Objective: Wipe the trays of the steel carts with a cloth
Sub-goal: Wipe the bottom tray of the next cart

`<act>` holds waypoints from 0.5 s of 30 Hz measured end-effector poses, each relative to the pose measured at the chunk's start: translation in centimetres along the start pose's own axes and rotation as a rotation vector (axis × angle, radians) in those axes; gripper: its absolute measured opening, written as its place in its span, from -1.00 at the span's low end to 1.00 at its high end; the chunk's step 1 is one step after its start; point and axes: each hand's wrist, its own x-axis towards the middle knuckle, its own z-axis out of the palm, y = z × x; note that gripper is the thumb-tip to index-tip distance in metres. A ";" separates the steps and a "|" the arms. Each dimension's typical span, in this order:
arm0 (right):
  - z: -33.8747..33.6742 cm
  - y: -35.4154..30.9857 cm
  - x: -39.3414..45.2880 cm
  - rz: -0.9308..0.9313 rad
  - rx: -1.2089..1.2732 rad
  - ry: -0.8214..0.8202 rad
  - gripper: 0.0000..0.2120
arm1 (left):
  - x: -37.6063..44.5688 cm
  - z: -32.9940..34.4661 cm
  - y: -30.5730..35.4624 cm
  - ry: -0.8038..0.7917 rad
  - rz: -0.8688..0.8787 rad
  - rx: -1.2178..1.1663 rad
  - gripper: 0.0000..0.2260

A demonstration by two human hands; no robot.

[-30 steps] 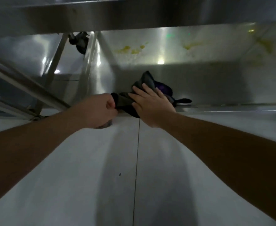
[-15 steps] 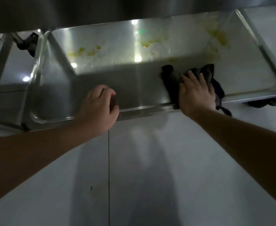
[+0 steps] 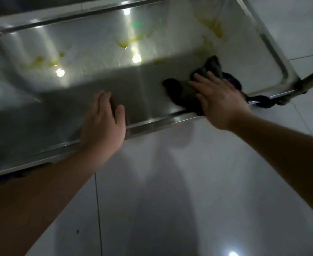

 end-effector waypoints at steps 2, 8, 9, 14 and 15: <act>-1.3 5.9 -0.7 0.114 -0.012 -0.009 -0.47 | -0.2 0.2 0.1 -0.020 0.018 0.067 -0.51; -2.6 12.8 1.2 0.626 0.008 0.051 -0.45 | -0.4 0.3 0.0 -0.033 0.080 0.184 -0.47; -2.6 12.1 1.8 0.663 0.036 0.055 -0.45 | -0.4 0.2 0.1 -0.039 0.080 0.201 -0.46; -1.7 2.6 3.1 0.398 0.051 0.028 -0.51 | -0.5 0.3 0.2 -0.039 0.079 0.234 -0.45; -1.1 0.0 2.8 0.243 0.010 0.005 -0.51 | -0.5 0.3 0.2 -0.033 0.082 0.240 -0.45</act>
